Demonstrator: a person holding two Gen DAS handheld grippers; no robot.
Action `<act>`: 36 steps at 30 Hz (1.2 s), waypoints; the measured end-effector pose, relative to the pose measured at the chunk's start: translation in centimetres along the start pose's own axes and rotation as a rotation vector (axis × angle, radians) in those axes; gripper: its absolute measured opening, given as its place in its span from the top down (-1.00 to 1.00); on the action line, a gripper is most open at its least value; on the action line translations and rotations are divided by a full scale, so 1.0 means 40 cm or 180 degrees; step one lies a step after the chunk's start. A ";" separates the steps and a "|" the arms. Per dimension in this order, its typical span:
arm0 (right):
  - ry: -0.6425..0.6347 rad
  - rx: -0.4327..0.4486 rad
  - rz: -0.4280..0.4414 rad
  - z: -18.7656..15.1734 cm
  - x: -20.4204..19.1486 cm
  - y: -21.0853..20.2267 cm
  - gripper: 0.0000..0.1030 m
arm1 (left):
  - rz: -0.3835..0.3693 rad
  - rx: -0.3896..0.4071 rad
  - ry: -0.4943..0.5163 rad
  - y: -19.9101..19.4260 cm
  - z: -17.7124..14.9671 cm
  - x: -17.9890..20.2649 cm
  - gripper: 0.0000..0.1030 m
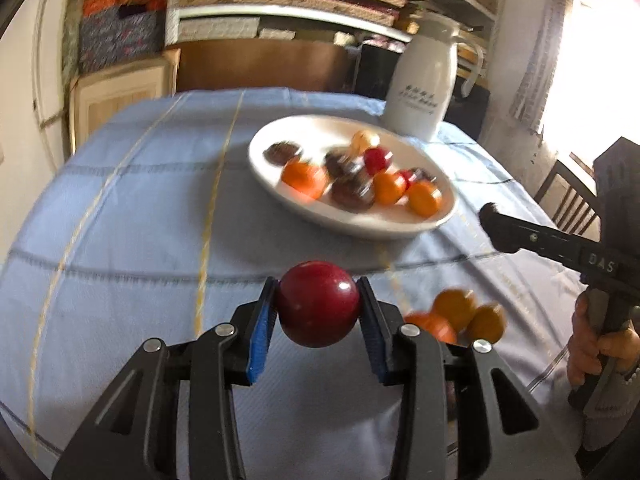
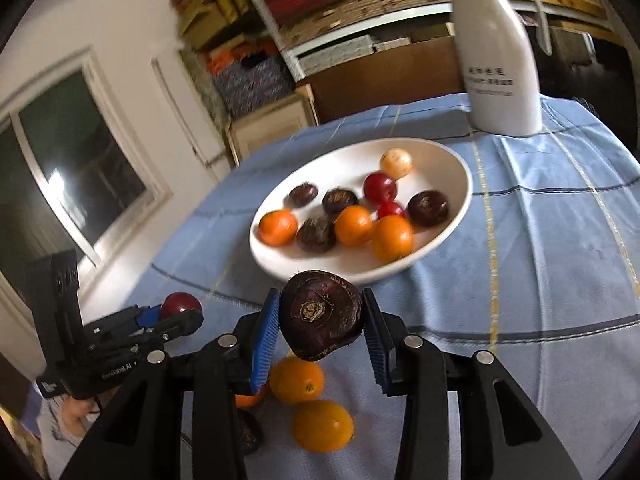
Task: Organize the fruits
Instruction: 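Carry both fruits over the white plate and open both grippers, then grasp a large orange with the left gripper while the right gripper grasps a small orange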
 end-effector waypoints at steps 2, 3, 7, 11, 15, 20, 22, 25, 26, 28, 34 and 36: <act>0.0104 0.0027 0.0068 0.036 0.022 -0.012 0.21 | 0.0024 0.0035 0.0103 -0.004 0.043 0.030 0.25; 0.0115 0.0039 0.0035 0.053 0.027 -0.018 0.21 | 0.0034 0.0051 0.0186 -0.002 0.078 0.054 0.25; 0.0089 0.0049 -0.0136 0.127 0.051 -0.013 0.21 | 0.0060 0.0091 0.0347 0.033 0.193 0.110 0.25; 0.0199 0.0021 -0.0202 0.199 0.088 0.029 0.21 | -0.0027 0.0031 0.0194 0.108 0.282 0.107 0.25; 0.0351 -0.0029 -0.0287 0.261 0.138 0.100 0.21 | -0.0036 -0.0098 -0.0039 0.196 0.341 0.058 0.25; 0.0513 -0.0126 -0.0282 0.301 0.183 0.189 0.05 | -0.0026 -0.0304 -0.0245 0.269 0.363 0.009 0.10; 0.0525 -0.0201 -0.0260 0.293 0.192 0.207 -0.06 | 0.0014 -0.0321 -0.0223 0.277 0.355 0.002 -0.20; 0.0537 -0.0140 -0.0247 0.284 0.189 0.191 -0.06 | -0.0008 -0.0237 -0.0222 0.248 0.347 -0.005 -0.20; 0.0530 -0.0118 -0.0235 0.281 0.185 0.183 -0.06 | -0.0022 -0.0191 -0.0239 0.231 0.345 -0.007 -0.20; 0.0497 -0.0049 -0.0229 0.271 0.172 0.157 -0.11 | -0.0016 -0.0120 -0.0244 0.201 0.335 -0.011 -0.27; 0.0520 0.0145 -0.0205 0.195 0.166 0.080 -0.28 | 0.0078 0.0050 -0.0351 0.121 0.239 -0.045 -0.46; 0.0611 0.0182 -0.0178 0.149 0.177 0.056 -0.31 | 0.0050 0.0112 -0.0459 0.092 0.184 -0.062 -0.46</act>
Point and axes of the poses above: each gripper's, at about its wrist camera, not at the fingertips, and y roughly the way its jaws point, x to its right, z to its top, the point moved 4 cm from there along y, roughly the way its jaws point, and after that the axes turned 9 degrees about -x, right-handed, at the moved point
